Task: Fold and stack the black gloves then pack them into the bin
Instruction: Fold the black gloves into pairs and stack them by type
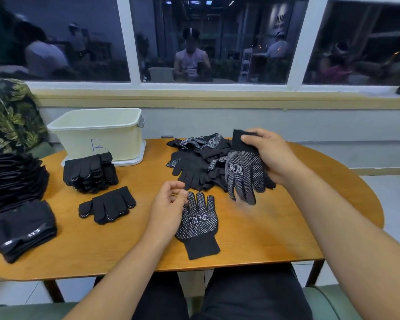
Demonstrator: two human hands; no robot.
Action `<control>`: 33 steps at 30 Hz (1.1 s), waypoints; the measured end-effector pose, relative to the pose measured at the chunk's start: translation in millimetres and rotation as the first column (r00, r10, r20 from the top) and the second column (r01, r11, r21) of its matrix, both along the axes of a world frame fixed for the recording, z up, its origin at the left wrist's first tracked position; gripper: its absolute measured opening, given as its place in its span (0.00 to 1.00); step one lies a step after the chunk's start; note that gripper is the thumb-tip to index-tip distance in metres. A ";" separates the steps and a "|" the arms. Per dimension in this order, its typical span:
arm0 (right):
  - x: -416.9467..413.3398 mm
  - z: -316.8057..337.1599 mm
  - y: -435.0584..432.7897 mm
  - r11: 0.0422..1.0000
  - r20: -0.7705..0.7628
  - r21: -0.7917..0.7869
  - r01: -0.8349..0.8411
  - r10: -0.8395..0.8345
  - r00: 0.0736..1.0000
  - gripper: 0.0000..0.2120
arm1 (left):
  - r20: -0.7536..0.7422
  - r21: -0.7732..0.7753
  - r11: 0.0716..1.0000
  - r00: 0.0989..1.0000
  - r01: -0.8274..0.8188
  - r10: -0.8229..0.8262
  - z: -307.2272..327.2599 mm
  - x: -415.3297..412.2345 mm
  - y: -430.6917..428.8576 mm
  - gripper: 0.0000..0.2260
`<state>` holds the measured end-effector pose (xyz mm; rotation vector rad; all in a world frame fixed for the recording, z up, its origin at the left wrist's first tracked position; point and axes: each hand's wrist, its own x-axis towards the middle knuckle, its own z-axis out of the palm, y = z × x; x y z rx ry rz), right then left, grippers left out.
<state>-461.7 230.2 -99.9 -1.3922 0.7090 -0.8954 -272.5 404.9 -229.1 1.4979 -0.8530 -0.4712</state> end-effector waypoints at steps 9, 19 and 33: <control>-29.1 -66.6 -55.0 0.794 -0.713 -0.606 -0.056 -0.510 0.481 0.14 | 0.151 0.119 0.990 0.985 0.069 -0.087 -1.0 -6.4 -0.2 0.04; -16.0 -60.0 -74.9 0.869 -0.595 -0.496 0.006 -0.344 0.727 0.12 | 0.177 0.137 0.988 0.979 0.075 -0.099 -0.4 -8.3 1.5 0.05; -32.8 -71.4 -116.6 0.902 -0.810 -0.429 -0.044 -0.362 0.462 0.15 | 0.229 0.166 0.980 0.962 0.113 -0.150 -0.4 -10.9 2.2 0.05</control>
